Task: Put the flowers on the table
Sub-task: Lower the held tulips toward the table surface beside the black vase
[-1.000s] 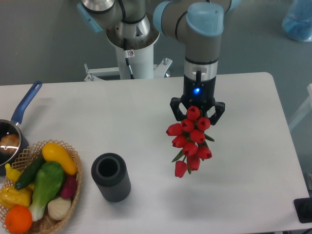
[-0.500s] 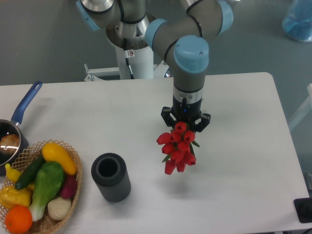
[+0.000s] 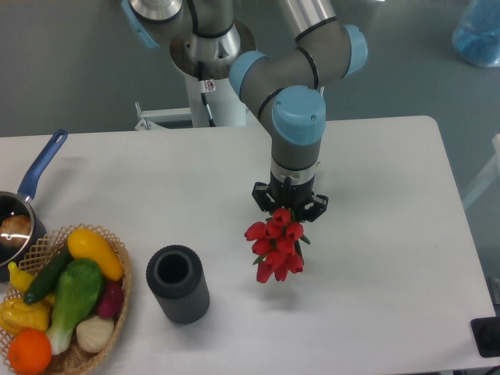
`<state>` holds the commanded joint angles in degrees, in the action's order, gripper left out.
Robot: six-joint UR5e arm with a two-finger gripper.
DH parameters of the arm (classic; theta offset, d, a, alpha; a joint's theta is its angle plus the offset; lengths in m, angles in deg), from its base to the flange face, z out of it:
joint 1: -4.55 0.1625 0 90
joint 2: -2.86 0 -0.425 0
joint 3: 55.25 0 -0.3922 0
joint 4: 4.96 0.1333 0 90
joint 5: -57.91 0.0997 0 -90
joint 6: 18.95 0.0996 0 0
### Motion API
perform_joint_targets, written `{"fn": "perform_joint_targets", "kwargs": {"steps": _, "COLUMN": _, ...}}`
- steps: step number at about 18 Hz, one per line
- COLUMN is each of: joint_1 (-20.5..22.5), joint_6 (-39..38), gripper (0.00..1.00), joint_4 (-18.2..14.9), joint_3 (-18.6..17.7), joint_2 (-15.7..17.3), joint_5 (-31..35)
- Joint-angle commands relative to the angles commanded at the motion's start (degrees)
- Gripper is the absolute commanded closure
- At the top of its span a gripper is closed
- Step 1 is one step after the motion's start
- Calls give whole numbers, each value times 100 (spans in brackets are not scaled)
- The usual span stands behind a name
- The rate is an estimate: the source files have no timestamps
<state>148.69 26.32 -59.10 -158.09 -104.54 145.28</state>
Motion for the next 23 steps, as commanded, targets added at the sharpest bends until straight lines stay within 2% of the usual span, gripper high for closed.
{"fn": "perform_joint_targets", "kwargs": {"steps": 6, "joint_1": -61, "joint_6": 9, "gripper": 55, "joint_4": 9, "joint_3": 9, "joint_2": -141, "joint_5": 210}}
{"fn": "perform_joint_targets", "kwargs": {"steps": 23, "joint_1": -18, "joint_6": -44, "gripper": 51, "joint_4": 167, "joint_3": 70, "joint_2": -686, "joint_5": 62}}
